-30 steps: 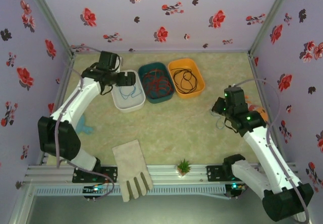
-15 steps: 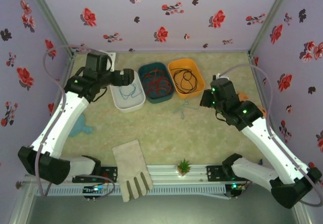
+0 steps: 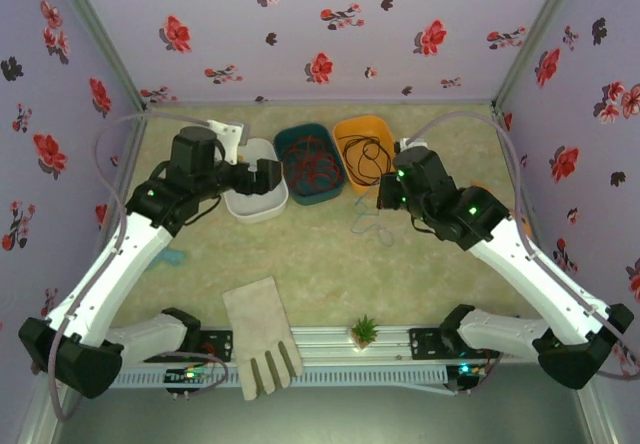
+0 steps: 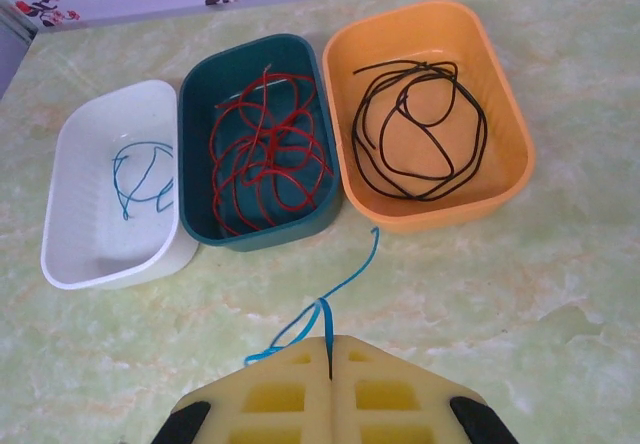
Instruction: Untangle the cables
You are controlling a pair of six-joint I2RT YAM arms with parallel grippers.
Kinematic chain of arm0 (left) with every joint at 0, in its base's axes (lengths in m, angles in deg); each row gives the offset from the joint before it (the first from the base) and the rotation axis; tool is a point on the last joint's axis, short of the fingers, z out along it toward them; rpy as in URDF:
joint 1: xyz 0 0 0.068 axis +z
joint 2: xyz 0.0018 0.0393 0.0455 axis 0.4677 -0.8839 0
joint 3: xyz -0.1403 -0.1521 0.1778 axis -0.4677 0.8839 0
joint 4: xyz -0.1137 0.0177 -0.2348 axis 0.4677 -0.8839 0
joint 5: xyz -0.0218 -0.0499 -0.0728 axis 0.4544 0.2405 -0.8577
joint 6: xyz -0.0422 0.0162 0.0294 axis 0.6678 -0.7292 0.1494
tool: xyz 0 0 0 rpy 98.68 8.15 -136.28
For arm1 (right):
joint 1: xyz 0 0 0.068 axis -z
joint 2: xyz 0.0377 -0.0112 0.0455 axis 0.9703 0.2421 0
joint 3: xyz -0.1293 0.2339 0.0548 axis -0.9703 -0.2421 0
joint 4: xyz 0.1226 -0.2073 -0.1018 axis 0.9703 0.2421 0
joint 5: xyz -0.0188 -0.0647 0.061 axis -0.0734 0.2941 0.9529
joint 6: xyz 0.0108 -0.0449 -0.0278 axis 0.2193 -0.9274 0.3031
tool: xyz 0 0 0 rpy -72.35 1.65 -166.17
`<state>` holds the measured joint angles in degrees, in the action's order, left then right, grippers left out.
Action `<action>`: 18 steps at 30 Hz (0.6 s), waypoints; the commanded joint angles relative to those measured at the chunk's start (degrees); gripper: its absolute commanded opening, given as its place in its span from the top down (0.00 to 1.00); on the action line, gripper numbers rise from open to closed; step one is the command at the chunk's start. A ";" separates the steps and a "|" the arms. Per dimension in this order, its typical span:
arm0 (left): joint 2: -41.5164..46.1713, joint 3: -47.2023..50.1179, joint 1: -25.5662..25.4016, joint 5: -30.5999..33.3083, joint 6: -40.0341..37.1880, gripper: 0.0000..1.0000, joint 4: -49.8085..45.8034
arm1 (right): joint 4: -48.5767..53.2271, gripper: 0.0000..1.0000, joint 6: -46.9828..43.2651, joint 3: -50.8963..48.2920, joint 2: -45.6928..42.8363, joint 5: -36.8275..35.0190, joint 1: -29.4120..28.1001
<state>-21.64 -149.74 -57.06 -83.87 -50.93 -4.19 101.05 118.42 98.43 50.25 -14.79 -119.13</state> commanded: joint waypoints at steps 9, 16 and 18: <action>-1.51 14.65 -2.20 -16.50 -0.03 0.00 29.49 | 2.82 1.00 -3.94 3.63 -4.50 -1.55 -0.37; -4.44 17.70 -4.53 -18.01 -5.43 0.00 35.79 | 0.23 1.00 -5.97 5.05 -5.00 -2.62 -0.33; -5.03 18.86 -5.34 -18.11 -6.35 0.00 38.96 | -0.76 1.00 -6.41 5.92 -4.52 -2.43 -0.30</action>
<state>-25.99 -132.41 -61.36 -99.92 -53.77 27.53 103.02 114.03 101.89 45.83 -15.89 -119.13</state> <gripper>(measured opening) 0.996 0.062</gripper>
